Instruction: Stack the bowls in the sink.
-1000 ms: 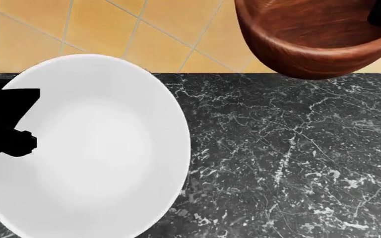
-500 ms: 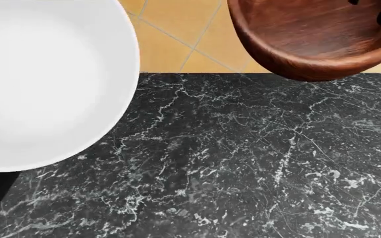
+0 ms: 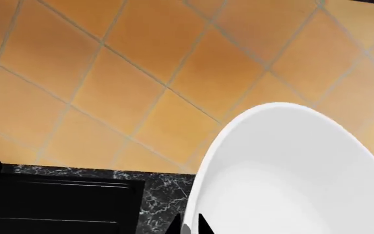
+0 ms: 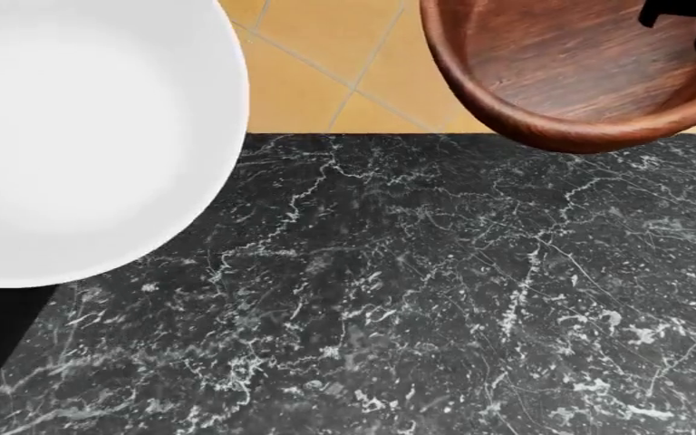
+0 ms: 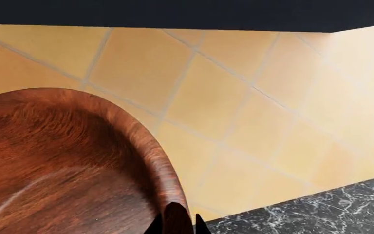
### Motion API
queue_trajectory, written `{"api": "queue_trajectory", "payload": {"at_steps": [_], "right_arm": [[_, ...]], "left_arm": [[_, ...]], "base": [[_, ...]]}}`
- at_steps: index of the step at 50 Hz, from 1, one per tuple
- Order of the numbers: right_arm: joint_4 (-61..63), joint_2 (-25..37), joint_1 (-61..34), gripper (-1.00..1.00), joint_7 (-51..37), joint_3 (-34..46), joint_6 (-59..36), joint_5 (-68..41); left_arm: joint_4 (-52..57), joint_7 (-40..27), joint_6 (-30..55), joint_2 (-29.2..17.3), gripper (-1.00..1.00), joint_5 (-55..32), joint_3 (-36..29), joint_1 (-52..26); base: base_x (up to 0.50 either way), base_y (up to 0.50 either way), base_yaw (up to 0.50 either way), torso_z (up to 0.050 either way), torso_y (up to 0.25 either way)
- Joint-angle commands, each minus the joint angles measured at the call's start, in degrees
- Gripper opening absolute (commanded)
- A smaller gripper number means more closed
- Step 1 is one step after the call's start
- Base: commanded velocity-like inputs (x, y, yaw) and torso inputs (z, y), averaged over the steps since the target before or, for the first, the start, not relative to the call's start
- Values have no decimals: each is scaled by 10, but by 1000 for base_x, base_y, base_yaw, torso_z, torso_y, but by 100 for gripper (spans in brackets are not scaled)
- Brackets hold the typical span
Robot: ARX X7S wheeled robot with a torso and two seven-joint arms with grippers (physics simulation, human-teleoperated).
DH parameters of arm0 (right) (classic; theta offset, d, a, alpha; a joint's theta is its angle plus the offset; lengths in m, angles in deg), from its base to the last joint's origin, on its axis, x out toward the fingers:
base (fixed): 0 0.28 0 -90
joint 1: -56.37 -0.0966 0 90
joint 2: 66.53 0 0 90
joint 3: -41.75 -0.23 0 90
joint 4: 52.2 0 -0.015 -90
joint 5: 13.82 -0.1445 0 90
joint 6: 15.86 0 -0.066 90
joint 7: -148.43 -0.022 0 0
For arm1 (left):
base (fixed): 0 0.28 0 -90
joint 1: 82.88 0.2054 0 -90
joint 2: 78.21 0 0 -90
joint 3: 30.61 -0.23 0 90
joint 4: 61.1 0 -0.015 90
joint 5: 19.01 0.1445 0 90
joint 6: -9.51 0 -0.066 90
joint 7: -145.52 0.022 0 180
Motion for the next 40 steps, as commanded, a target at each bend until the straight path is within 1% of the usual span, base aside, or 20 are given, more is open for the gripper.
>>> {"api": "queue_trajectory", "payload": {"at_steps": [1, 8, 22, 31, 37, 40], "right_arm": [[10, 13, -18, -100, -14, -5, -36, 1], [17, 19, -34, -100, -22, -12, -57, -18], [19, 12, -49, -100, -16, -20, -87, -28], [26, 10, -48, -100, -6, -23, -101, -20], [31, -1, -57, -100, -4, -21, -130, 4], [33, -4, -61, -100, -4, -20, -143, 13]], "left_arm": [[0, 13, -31, -44, -100, 31, 8, 7], [1, 15, -42, -62, -100, 43, 8, 14], [0, 19, -47, -77, -100, 51, 16, 22], [-8, 8, -62, -79, -100, 62, 20, 28], [-14, 0, -66, -79, -100, 65, 24, 29], [-17, -5, -68, -79, -100, 65, 26, 29]], "base": [[-500, 0, 0, 0, 0], [-500, 0, 0, 0, 2], [-500, 3, 0, 0, 0], [-498, 168, 0, 0, 0], [-133, 485, 0, 0, 0], [0, 0, 500, 0, 0]]}}
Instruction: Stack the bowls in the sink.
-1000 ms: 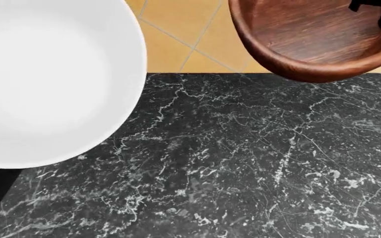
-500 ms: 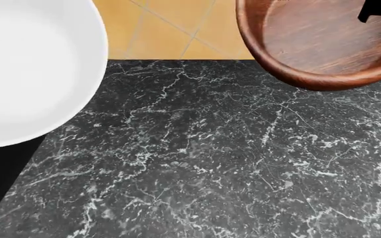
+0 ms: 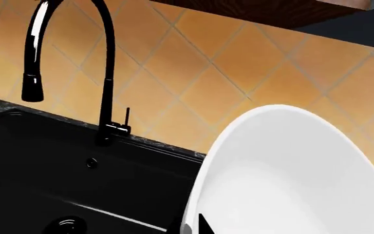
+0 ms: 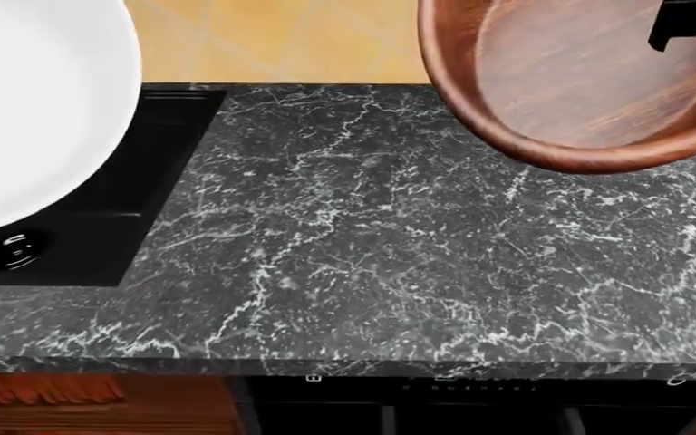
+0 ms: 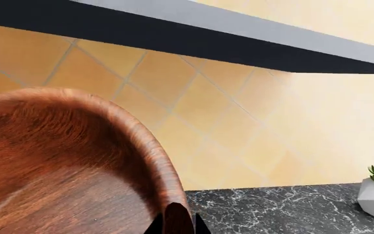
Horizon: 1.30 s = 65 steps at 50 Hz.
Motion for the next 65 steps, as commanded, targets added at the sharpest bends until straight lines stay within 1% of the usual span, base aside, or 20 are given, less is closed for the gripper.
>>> {"api": "queue_trajectory", "payload": {"at_steps": [1, 11, 26, 28, 31, 35, 41, 48, 65], "right_arm": [[6, -11, -15, -100, 6, -4, -43, 31], [19, -14, -14, -100, 29, -13, -53, 51], [23, -23, -20, -100, 39, -23, -71, 64], [26, -22, -16, -100, 50, -28, -65, 69], [28, -17, -4, -100, 63, -36, -45, 67], [29, -10, 4, -100, 57, -43, -27, 73], [33, -14, -14, -100, 48, -39, -66, 69], [30, -15, -21, -100, 42, -43, -81, 68], [25, -21, -12, -100, 36, -46, -89, 61]], "left_arm": [[-10, -13, -13, -2, -100, 8, 9, -14], [-6, -8, -15, -2, -100, 8, 11, -8], [-13, -6, -11, -2, -100, 7, 18, -4], [-13, -5, -11, -2, -100, 7, 19, -3], [-14, -6, -10, -2, -100, 6, 20, -2], [-14, -4, -11, -2, -100, 7, 21, 1], [-14, -7, -10, -2, -100, 5, 24, 2], [-17, -10, -1, -2, -100, -5, 31, 0], [-22, -11, -1, -2, -100, -4, 37, 7]], "base": [[0, 0, 500, 0, 0], [42, 501, 0, 2, 0], [194, 504, 0, 0, 0], [303, 383, 0, 0, 0], [210, 78, 0, 0, 3], [0, 0, 0, 0, 3], [-1, 42, 0, 0, 0], [-59, 499, 0, 0, 2], [-272, 491, 0, 1, 0]]}}
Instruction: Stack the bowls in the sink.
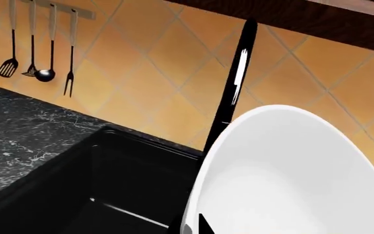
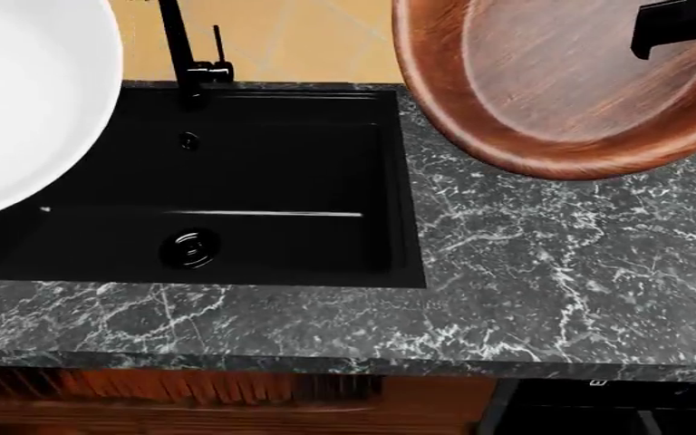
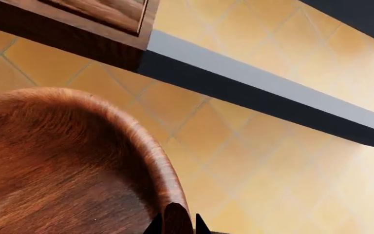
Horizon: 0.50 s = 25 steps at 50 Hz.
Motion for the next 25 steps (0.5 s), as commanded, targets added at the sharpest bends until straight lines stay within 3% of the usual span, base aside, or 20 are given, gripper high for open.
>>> {"api": "queue_trajectory", "payload": {"at_steps": [1, 14, 25], "right_arm": [[-4, -2, 0, -100, -3, -10, -9, 3], [2, 1, 9, -100, -3, -17, -7, 7], [2, -4, 15, -100, -1, -17, -15, 14]], "left_arm": [[-6, 0, -2, 0, -100, 2, 7, -22], [-13, -1, 0, 0, -100, 6, 13, -18], [-21, -18, -9, 0, -100, 14, 20, -17]], "base": [[-258, 494, 0, 0, 0], [-89, 498, 0, 0, 0], [191, 497, 0, 0, 1]]}}
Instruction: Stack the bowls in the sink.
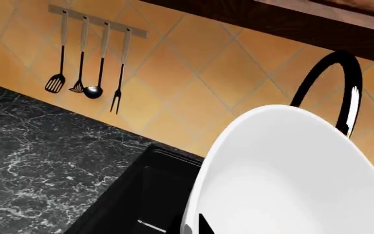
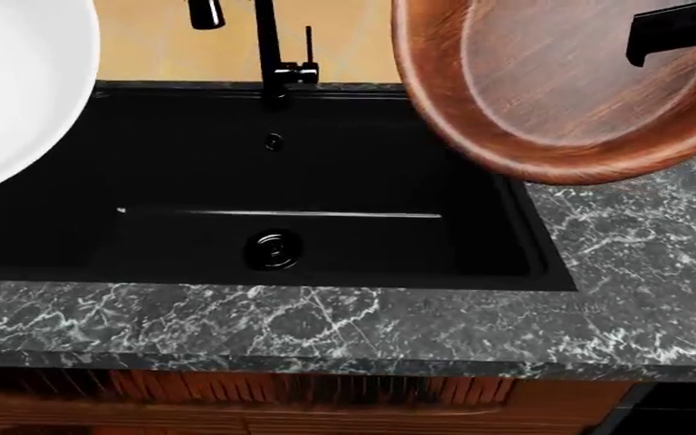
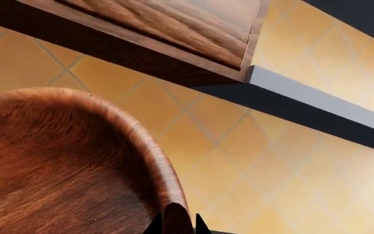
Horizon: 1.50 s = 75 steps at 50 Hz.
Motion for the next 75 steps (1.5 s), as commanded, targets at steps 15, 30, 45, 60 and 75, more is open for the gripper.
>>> {"api": "queue_trajectory", "payload": {"at_steps": [15, 30, 45, 60, 75], "right_arm": [[0, 18, 4, -100, -11, -19, -4, 2], [-10, 60, 11, -100, -67, -21, -2, -15], [-17, 37, 18, -100, -58, -26, 5, -16], [-14, 22, 20, -100, -44, -29, -5, -13], [-26, -3, 4, -100, -47, -29, -35, -27]], "left_arm": [[-8, -28, -27, 0, -100, 15, 12, -10], [-1, -28, -34, 0, -100, 26, 13, 1], [-7, -32, -30, 0, -100, 26, 22, 3], [12, -34, -38, 0, -100, 32, 14, 22], [10, -71, 2, 69, -100, 25, 10, 20]], "base": [[417, 337, 0, 0, 1], [499, 29, 0, 0, 2], [500, 12, 0, 1, 3], [191, 59, 0, 0, 1], [0, 0, 0, 0, 1]]}}
